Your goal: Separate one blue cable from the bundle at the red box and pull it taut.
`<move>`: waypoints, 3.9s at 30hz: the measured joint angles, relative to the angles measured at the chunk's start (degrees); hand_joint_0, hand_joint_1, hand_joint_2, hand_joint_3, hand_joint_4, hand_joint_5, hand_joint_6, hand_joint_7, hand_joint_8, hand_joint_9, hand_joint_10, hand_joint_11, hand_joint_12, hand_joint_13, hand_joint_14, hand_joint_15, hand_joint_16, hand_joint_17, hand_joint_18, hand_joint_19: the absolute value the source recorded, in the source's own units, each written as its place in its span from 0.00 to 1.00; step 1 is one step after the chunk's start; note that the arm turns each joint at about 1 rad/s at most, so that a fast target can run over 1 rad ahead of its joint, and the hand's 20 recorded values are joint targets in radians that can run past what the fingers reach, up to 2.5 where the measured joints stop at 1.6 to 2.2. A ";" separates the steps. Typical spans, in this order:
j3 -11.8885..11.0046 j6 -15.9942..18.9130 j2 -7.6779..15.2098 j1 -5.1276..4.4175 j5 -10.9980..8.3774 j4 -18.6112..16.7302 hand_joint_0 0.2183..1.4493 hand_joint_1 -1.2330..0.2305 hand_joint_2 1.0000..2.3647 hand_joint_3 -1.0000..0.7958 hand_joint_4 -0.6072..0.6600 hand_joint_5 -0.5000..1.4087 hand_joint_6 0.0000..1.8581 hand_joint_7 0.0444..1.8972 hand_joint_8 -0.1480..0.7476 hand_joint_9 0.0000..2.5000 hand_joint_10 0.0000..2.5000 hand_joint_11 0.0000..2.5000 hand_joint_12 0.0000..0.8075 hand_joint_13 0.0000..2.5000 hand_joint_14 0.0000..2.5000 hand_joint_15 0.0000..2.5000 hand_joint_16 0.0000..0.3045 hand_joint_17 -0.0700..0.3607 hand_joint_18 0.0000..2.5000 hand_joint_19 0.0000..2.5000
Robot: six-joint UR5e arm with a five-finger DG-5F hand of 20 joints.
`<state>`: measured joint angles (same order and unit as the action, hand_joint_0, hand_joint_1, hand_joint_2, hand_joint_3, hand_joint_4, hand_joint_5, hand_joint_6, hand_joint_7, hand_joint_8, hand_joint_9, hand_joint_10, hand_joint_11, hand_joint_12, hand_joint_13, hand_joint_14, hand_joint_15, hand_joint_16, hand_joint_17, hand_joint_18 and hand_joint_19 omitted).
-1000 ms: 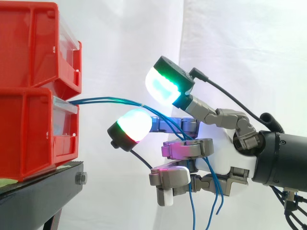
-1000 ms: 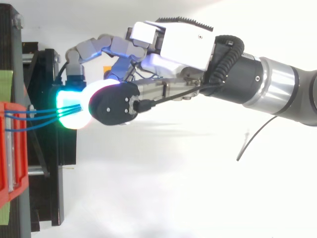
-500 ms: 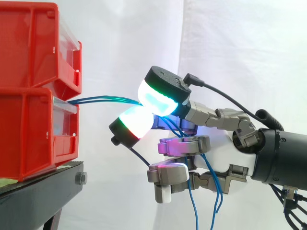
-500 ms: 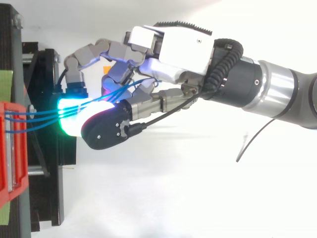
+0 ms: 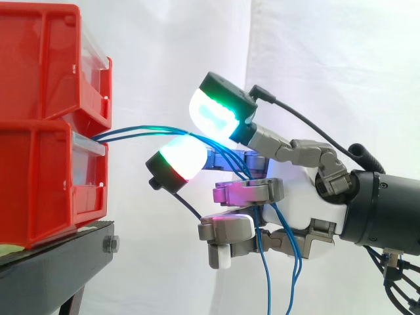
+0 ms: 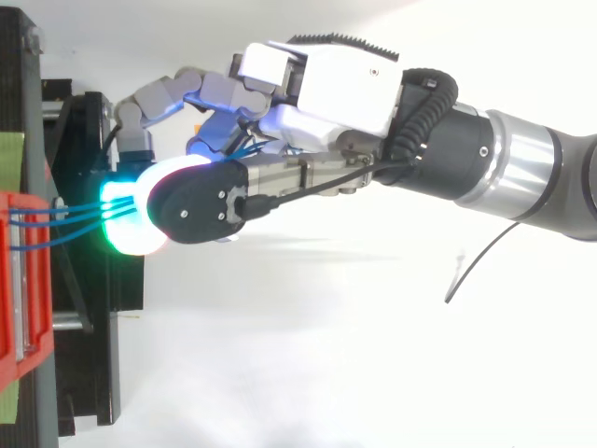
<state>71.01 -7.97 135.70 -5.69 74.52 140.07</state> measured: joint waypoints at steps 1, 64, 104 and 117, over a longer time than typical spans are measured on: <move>-0.03 -0.02 0.00 0.00 0.01 -0.02 0.30 0.39 0.01 0.45 0.50 0.17 0.45 0.58 0.47 0.42 0.65 0.85 0.44 0.48 0.01 0.62 0.19 0.46 0.36 0.39; 0.00 -0.08 0.00 0.21 0.01 -0.06 0.21 0.57 0.00 0.28 0.52 0.17 0.48 0.56 0.50 0.38 0.76 0.75 0.50 0.46 0.01 0.60 0.20 0.48 0.36 0.36; 0.00 -0.13 -0.04 0.20 -0.01 -0.06 0.37 0.28 0.00 0.28 0.50 0.17 0.48 0.61 0.47 0.36 0.70 0.80 0.45 0.44 0.01 0.61 0.17 0.44 0.32 0.35; 0.00 -0.16 -0.01 0.18 -0.11 -0.06 0.31 0.40 0.01 0.43 0.47 0.17 0.49 0.66 0.50 0.39 0.69 0.80 0.51 0.46 0.01 0.60 0.21 0.49 0.35 0.37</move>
<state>71.01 -8.12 135.69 -5.51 74.41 140.01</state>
